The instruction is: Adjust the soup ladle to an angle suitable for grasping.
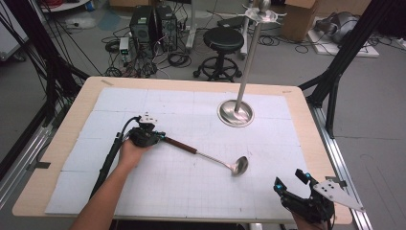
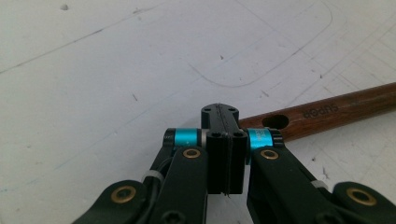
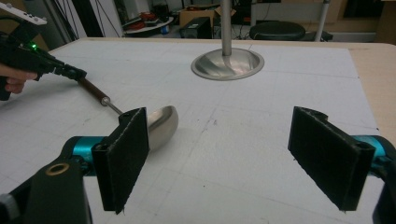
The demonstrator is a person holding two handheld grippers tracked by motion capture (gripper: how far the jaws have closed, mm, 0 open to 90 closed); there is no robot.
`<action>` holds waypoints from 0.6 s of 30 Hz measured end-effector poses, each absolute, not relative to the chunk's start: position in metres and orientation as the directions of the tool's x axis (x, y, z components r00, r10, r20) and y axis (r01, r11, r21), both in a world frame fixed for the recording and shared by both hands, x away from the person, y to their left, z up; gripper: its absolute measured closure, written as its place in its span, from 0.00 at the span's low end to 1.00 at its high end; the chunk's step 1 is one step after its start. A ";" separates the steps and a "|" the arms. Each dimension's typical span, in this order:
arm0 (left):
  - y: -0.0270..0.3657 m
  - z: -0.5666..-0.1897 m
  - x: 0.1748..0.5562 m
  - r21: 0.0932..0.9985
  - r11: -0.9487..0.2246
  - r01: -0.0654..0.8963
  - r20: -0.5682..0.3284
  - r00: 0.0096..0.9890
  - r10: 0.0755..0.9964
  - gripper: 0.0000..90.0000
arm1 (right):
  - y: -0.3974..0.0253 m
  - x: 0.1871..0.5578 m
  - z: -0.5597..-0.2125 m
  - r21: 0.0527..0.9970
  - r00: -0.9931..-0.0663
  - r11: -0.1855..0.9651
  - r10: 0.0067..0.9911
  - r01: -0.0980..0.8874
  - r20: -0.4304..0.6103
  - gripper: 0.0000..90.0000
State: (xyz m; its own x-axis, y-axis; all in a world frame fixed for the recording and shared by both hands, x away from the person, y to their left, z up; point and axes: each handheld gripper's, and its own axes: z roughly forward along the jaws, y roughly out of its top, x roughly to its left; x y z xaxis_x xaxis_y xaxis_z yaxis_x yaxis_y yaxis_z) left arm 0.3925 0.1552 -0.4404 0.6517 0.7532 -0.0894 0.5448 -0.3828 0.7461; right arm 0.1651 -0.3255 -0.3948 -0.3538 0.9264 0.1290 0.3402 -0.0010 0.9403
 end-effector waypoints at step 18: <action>0.128 -0.444 0.382 0.755 -0.383 0.532 -0.096 0.668 0.738 0.99 | -0.326 0.165 -0.395 0.940 -0.348 -0.002 0.929 0.341 0.128 0.21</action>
